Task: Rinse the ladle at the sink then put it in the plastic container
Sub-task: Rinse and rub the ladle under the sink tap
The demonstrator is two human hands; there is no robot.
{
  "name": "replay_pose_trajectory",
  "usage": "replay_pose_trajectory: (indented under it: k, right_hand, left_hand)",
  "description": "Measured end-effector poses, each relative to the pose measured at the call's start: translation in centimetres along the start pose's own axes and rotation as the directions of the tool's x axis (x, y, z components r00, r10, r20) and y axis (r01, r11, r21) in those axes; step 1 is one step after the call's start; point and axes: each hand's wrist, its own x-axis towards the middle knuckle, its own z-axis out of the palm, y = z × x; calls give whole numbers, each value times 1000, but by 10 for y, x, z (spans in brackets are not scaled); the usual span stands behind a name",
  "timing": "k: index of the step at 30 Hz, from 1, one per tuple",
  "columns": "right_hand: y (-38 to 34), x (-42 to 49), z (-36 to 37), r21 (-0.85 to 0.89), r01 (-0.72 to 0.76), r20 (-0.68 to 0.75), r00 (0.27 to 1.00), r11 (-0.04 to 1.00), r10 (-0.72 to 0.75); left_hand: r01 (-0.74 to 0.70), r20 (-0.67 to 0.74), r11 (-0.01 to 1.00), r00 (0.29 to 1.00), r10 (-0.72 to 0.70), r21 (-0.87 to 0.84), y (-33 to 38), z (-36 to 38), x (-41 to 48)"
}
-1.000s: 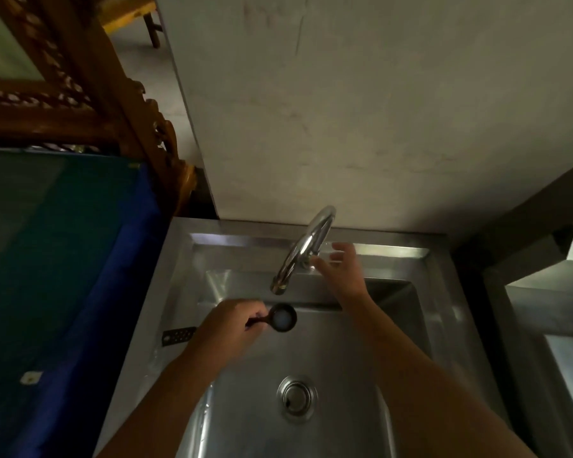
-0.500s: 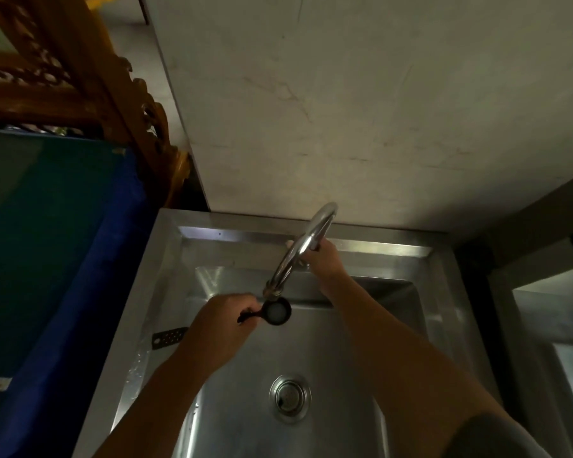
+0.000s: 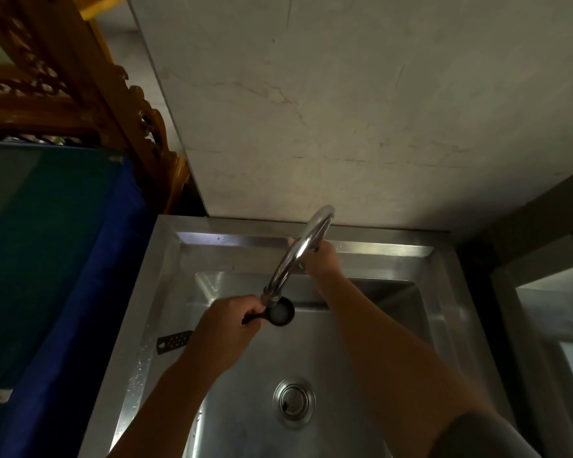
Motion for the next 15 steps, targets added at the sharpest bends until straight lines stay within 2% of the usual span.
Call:
replay_pose_trajectory:
  k: [15]
  right_hand:
    - [-8, 0, 13, 79, -76, -127, 988, 994, 86]
  left_hand:
    - [37, -9, 999, 999, -37, -18, -4, 0, 0]
